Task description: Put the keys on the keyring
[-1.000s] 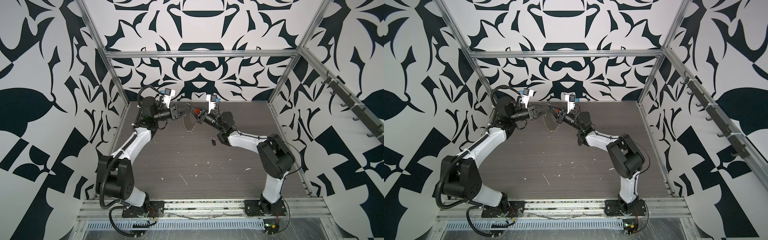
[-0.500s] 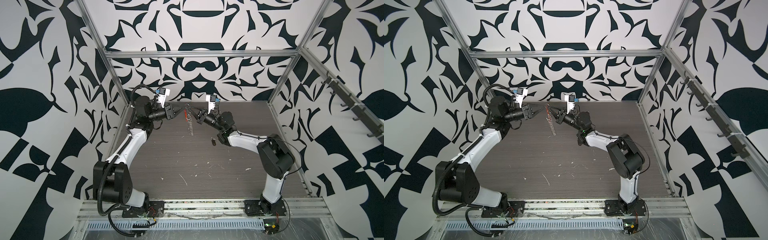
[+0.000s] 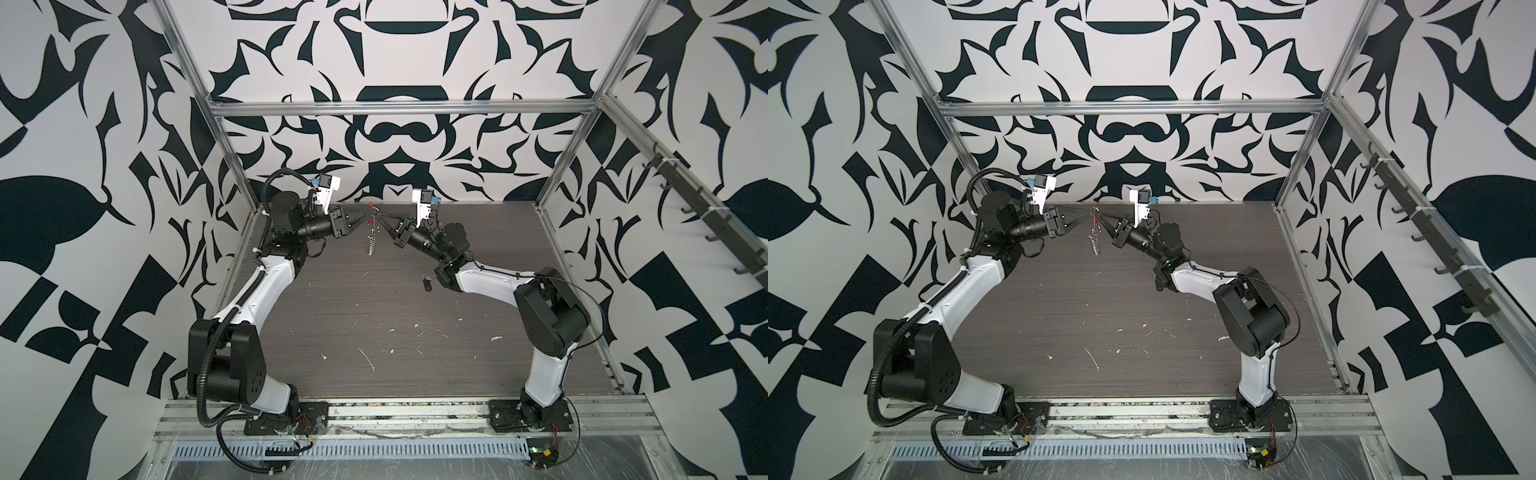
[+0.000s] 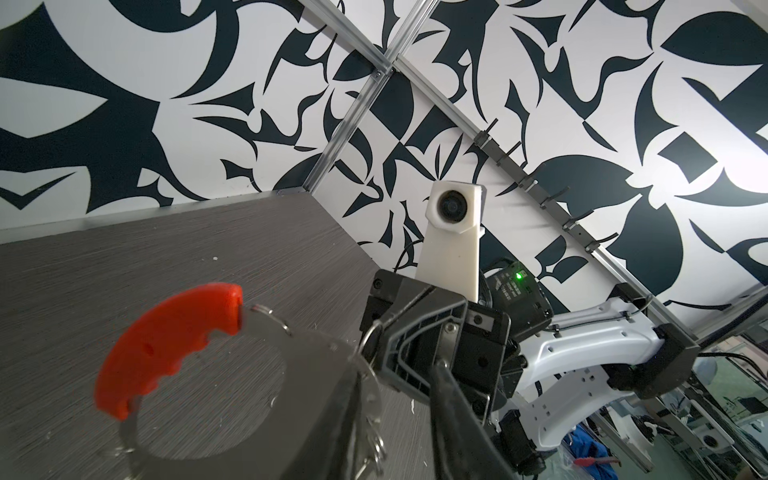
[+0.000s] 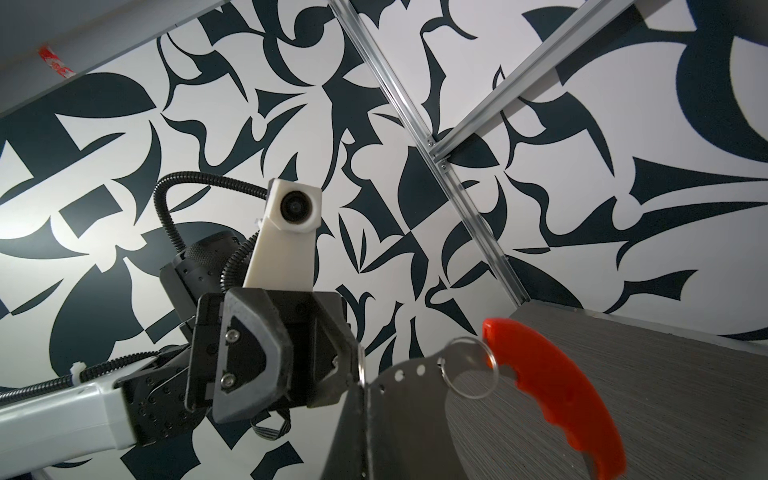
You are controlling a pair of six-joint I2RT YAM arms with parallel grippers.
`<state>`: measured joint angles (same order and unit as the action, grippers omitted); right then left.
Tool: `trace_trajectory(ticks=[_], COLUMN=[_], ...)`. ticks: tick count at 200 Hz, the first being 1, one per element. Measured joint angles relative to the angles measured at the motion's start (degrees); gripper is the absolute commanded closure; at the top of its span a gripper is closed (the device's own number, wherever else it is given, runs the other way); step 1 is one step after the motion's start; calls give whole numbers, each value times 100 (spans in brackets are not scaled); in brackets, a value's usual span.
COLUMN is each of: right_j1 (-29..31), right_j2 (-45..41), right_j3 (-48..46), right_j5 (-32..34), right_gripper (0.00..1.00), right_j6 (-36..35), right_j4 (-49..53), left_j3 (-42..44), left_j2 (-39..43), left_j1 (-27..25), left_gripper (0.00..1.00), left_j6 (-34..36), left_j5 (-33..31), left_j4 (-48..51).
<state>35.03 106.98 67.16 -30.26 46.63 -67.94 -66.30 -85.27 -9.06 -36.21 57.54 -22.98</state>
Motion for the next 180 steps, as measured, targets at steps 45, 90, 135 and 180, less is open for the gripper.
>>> trace_trajectory(ticks=[45, 90, 135, 180], right_j1=[2, 2, 11, 11], right_j2=[0, 11, 39, 39], right_j3=[20, 57, 74, 90], right_j5=[-44, -76, -105, -114], right_gripper=[100, 100, 100, 100], right_j6=[9, 66, 83, 87], right_j4=[-4, -9, 7, 2], left_j3=[-74, -129, -129, -129], left_j2=[-52, -74, -149, -166], left_j1=[0, 0, 0, 0], left_gripper=[69, 67, 61, 71], left_j6=[-17, -20, 11, -17], left_j5=[39, 42, 33, 26], left_j4=[2, 0, 2, -35])
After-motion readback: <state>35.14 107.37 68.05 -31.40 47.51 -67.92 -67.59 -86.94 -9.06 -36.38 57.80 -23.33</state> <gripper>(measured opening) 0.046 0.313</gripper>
